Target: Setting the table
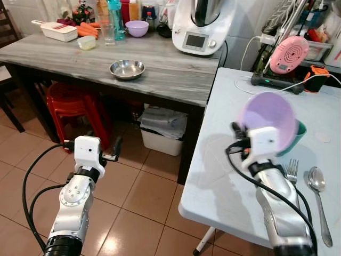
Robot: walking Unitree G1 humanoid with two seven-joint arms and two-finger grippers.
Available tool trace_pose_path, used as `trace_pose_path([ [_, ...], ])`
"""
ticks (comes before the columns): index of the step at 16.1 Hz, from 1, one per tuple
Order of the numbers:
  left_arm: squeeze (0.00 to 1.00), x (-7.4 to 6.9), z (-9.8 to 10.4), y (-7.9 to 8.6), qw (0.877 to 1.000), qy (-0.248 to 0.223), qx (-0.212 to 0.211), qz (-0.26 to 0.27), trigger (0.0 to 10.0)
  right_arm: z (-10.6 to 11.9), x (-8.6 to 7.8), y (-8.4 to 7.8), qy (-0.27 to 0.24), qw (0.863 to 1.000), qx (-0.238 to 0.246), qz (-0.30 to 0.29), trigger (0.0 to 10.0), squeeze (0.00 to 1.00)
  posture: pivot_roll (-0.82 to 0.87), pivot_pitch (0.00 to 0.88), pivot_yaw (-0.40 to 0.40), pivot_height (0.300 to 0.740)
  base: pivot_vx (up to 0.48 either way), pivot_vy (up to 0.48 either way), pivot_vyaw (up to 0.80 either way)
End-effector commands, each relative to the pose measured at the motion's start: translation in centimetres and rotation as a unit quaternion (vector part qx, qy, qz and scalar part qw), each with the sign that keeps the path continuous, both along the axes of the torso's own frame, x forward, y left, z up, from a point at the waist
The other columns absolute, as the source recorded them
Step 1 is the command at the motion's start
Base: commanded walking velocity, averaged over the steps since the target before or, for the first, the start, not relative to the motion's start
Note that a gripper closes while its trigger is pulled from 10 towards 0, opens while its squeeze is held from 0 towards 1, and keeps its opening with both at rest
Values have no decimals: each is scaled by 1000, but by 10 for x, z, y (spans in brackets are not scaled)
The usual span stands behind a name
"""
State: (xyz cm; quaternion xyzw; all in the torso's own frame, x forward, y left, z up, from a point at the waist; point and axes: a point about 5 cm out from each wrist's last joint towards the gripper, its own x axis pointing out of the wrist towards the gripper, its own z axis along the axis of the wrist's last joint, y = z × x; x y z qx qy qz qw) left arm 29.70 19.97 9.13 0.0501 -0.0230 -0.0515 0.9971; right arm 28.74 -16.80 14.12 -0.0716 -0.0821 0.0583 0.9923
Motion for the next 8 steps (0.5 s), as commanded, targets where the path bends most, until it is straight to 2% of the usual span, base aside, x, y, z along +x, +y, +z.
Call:
trace_pose_path([
  [1, 0, 3, 1, -4, 1000, 0, 1, -10, 10000, 3, -3, 1, 0, 1000, 10, -10, 10000, 0, -38, 0, 1, 740, 0, 0, -494],
  [2, 0, 4, 2, -5, 1000, -2, 3, -13, 10000, 1, -5, 5, 5, 1000, 14, -7, 10000, 0, -38, 0, 1, 740, 0, 0, -800],
  [4, 0, 7, 4, -5, 1000, -3, 0, -12, 10000, 1, -6, 10, 11, 1000, 15, -1, 10000, 0, -37, 0, 3, 740, 0, 279, -428],
  [8, 0, 6, 3, -5, 1000, -1, 0, -12, 10000, 0, -4, 13, 20, 1000, 15, 4, 10000, 0, -28, 0, -4, 740, 0, 382, 0],
])
